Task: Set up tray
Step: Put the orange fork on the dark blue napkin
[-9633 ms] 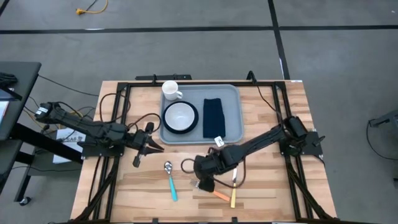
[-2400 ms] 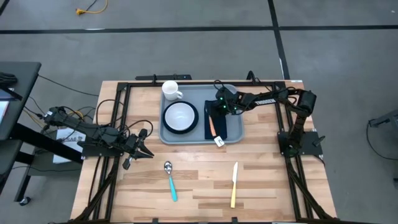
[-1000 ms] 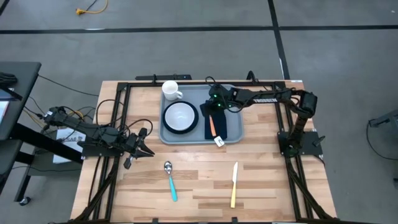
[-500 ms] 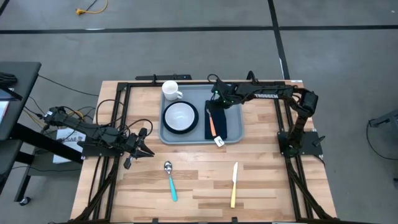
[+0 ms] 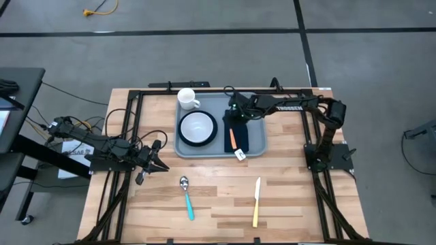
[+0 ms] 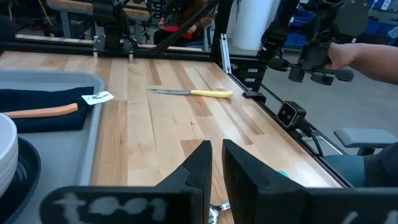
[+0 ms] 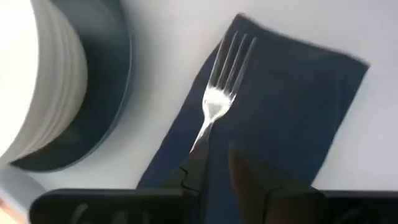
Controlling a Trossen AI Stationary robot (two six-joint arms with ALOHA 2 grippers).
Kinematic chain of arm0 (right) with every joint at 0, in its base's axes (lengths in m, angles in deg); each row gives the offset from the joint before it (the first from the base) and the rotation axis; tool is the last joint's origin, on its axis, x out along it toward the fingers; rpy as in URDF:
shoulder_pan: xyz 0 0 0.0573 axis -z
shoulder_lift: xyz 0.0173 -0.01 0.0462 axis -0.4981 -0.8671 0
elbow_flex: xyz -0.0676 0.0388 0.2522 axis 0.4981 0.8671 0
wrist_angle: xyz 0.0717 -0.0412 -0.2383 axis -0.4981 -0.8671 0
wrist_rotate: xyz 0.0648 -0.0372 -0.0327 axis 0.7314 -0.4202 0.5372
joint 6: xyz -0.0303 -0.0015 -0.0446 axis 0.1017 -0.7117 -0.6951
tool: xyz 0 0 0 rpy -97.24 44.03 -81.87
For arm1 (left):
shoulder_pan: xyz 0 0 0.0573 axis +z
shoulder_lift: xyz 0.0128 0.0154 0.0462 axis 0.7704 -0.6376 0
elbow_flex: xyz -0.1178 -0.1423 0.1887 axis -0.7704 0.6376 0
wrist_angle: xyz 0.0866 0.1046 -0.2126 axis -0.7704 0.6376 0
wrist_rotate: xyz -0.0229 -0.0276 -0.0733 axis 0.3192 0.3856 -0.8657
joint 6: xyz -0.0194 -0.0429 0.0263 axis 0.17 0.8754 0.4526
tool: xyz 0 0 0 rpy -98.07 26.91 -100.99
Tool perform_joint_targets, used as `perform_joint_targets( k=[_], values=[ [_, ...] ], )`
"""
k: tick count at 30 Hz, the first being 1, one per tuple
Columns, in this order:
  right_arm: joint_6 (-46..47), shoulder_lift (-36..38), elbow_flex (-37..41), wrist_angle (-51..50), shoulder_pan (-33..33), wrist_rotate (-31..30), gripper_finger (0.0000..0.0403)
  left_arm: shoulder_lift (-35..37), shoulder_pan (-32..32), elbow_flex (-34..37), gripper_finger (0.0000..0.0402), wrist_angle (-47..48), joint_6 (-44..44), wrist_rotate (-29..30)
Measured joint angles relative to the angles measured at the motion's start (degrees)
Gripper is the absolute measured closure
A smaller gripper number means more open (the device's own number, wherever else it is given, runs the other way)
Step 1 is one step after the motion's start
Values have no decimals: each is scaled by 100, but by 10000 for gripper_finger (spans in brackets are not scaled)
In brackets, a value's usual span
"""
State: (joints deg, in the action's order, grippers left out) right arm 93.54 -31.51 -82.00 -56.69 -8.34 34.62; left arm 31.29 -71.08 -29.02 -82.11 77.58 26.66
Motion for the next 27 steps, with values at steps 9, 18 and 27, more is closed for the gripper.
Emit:
perform_joint_targets(
  k=[9, 18, 27],
  values=[
    [103, -3, 0, 5, -165, -3, 287, 0, -1, 0, 377, 0, 0, 4],
    [104, -3, 0, 215, -242, -317, 222, 0, 0, 0, 377, 0, 3, 14],
    [74, -3, 0, 224, -387, -564, 229, 0, 0, 0, 377, 0, 6, 16]
  ],
)
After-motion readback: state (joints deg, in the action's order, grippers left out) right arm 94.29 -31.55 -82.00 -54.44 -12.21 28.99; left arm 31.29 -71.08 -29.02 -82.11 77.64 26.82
